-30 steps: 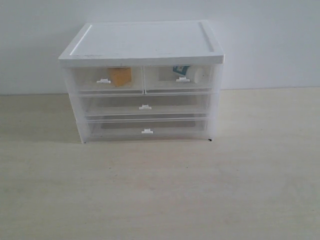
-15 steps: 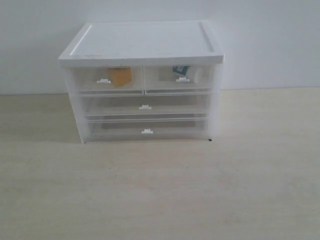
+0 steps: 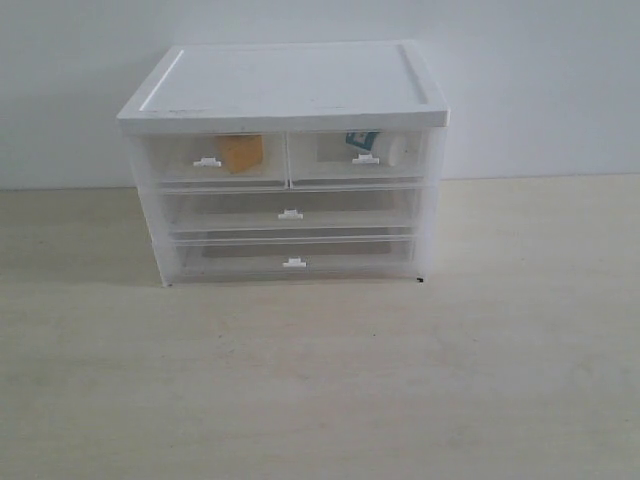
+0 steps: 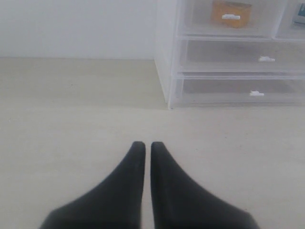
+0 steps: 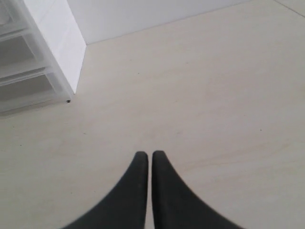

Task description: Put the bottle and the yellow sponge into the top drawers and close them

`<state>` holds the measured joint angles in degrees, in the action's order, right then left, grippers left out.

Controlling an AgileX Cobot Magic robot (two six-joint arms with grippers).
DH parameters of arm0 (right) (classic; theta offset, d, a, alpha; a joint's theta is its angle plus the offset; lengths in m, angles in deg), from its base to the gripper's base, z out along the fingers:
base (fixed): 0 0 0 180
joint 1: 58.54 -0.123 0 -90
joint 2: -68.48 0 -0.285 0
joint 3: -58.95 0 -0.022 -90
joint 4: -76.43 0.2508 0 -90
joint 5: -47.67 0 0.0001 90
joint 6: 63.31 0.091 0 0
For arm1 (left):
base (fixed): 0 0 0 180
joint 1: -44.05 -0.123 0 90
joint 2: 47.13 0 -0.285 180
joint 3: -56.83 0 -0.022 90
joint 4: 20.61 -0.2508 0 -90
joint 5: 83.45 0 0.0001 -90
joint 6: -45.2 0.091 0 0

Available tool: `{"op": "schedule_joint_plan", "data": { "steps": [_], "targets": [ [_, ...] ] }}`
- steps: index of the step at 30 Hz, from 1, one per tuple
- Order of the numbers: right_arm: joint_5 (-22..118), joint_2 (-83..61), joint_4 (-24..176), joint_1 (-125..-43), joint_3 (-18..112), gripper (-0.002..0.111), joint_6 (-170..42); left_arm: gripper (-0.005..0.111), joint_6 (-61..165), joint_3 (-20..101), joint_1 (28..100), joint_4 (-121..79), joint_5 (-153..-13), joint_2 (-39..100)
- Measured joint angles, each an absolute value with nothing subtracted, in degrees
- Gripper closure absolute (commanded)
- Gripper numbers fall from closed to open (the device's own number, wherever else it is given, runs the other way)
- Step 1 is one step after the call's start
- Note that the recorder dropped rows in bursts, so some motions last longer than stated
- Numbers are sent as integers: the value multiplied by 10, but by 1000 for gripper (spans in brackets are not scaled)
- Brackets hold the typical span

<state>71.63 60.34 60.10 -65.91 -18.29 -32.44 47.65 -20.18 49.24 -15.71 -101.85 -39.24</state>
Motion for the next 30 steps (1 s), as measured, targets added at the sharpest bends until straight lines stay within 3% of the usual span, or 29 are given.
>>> {"op": "schedule_joint_plan", "data": {
  "steps": [5,12,30],
  "targets": [
    [692,603,671,-659,-183,108,-339,103,477,-202,492,-157,-1018,-392],
    [618,603,821,-659,-183,108,-544,103,477,-202,492,-157,-1018,-392],
    [678,603,764,-659,-183,108,-577,103,477,-202,492,-157,-1018,-392]
  ]
}}
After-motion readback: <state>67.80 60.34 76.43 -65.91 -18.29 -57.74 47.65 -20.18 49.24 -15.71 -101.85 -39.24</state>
